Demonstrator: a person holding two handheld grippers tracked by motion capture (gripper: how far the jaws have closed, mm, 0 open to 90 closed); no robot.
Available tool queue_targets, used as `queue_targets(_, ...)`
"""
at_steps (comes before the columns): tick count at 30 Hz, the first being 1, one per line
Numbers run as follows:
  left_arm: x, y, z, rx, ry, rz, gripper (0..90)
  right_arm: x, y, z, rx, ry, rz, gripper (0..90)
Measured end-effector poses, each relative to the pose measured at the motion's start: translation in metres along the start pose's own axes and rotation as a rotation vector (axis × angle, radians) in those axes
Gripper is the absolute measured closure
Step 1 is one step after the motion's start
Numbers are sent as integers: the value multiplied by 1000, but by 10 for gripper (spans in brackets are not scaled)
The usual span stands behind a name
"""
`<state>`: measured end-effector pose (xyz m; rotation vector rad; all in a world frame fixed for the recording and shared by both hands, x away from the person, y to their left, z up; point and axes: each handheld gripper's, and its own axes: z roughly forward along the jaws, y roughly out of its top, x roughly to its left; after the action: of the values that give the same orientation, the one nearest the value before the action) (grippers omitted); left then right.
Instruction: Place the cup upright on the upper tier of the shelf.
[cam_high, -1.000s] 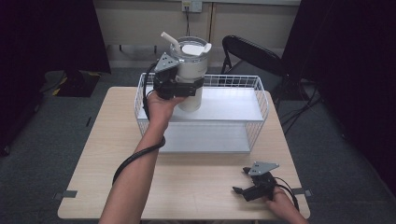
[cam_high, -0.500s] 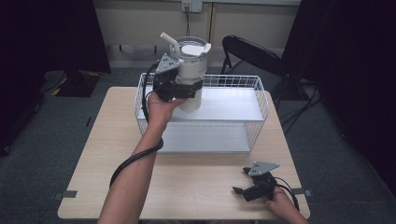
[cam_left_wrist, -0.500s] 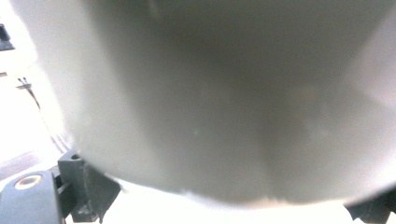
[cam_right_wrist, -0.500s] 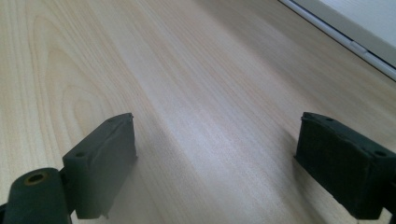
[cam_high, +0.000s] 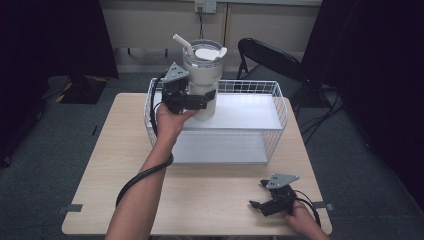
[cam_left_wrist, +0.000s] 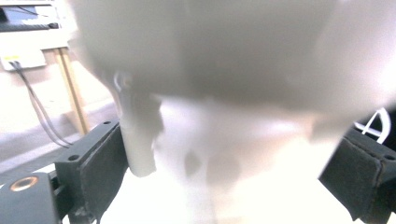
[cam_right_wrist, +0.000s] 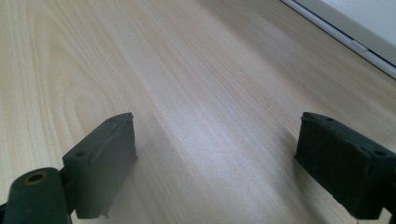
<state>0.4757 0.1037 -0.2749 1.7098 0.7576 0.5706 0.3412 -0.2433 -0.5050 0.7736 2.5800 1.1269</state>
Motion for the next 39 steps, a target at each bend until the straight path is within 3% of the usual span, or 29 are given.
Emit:
queue_targets(2,3,-5,-2,0,-27,-21,94,0,0,0,0,0,0,115)
queue_targets(5,1,-9,-8,9,-18,-2,109,0,0,0,-1,1,-1,115)
queue_targets(11,5,-22,-24,29,-31,-29,147,0,0,0,-1,1,-1,114)
queue_targets(22,7,-44,-55,62,-49,-19,154,0,0,0,-1,0,-1,114)
queue_targets(30,1,-61,-77,65,-66,-8,153,0,0,0,1,2,-1,114)
queue_targets(39,0,-93,-95,70,-82,-54,154,0,0,0,1,2,-1,114)
